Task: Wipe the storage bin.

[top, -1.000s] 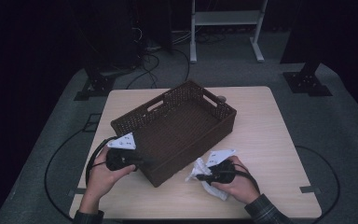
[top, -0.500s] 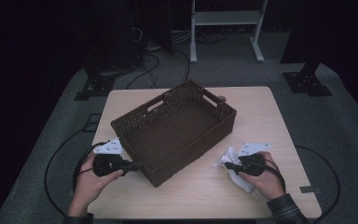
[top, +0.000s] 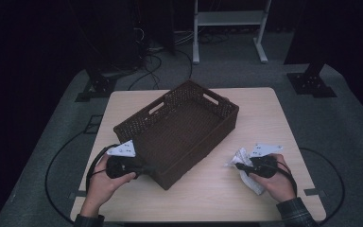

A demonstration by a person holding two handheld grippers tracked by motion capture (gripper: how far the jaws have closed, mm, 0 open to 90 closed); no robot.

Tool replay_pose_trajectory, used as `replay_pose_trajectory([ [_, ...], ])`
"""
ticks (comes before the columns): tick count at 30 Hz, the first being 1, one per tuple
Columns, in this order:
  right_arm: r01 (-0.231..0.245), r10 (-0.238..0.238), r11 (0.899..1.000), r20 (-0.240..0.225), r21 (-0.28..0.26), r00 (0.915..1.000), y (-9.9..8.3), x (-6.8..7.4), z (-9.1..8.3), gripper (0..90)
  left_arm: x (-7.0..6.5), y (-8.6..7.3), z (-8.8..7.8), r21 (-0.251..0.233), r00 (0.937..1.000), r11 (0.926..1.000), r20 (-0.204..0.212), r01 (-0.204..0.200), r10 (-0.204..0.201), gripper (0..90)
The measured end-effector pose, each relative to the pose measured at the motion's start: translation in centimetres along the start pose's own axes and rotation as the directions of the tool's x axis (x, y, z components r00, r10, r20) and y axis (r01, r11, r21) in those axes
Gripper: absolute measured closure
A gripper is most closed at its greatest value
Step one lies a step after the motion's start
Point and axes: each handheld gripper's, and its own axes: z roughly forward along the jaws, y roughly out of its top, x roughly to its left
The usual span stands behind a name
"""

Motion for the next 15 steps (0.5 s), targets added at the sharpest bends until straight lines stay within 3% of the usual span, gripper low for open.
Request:
replay_pose_trajectory([
  [15,-0.011,0.011,1.0,0.022,-0.004,0.9997,-0.4,-1.0,-0.5,75.0,-1.2,2.8,3.9,0.009,0.9971,0.9985,0.053,-0.054,0.054,89.1],
])
